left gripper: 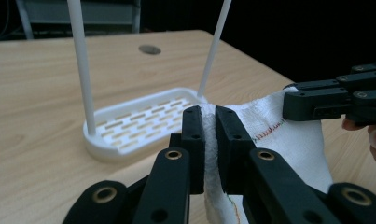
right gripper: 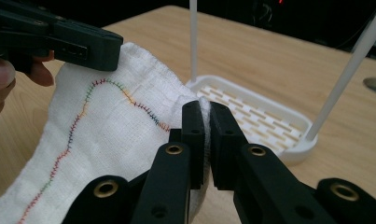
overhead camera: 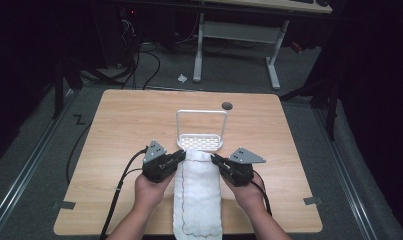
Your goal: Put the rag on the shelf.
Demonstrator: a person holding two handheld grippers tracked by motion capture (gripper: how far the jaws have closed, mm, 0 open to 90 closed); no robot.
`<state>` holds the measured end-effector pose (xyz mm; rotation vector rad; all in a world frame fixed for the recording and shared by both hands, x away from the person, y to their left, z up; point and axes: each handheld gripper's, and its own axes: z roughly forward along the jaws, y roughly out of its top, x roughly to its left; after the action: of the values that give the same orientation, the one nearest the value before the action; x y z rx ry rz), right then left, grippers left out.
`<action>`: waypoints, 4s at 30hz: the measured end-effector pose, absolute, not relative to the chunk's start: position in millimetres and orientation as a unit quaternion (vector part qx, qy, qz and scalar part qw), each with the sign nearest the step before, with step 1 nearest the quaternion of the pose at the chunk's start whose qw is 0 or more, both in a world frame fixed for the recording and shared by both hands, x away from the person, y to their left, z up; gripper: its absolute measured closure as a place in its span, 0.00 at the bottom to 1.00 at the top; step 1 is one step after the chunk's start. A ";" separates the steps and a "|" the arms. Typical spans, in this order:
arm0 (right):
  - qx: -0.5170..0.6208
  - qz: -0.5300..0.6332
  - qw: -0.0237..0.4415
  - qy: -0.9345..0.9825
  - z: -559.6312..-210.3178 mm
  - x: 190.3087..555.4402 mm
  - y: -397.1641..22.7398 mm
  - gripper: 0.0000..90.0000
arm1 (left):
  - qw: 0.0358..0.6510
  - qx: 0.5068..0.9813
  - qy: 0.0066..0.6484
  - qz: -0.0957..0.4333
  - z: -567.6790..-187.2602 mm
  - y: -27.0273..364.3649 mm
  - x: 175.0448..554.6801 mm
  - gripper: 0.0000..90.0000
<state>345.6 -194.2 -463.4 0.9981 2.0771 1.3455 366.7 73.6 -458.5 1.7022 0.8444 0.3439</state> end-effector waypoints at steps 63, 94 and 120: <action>0.360 0.555 0.320 0.678 -294.0 444.1 -212.9 0.96 | 0.587 0.706 0.275 0.284 -288.5 51.8 460.8 0.93; 0.400 0.521 0.286 0.698 -320.2 541.7 -207.8 0.96 | 0.538 0.717 0.347 0.278 -327.0 40.0 559.0 0.92; 0.434 0.473 0.243 0.727 -351.5 553.2 -208.9 0.79 | 0.518 0.734 0.381 0.220 -354.7 47.5 564.4 0.64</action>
<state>553.2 -208.9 -351.5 1.1872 1.9858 1.2930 564.4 47.5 -354.7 1.7605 0.9136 0.5275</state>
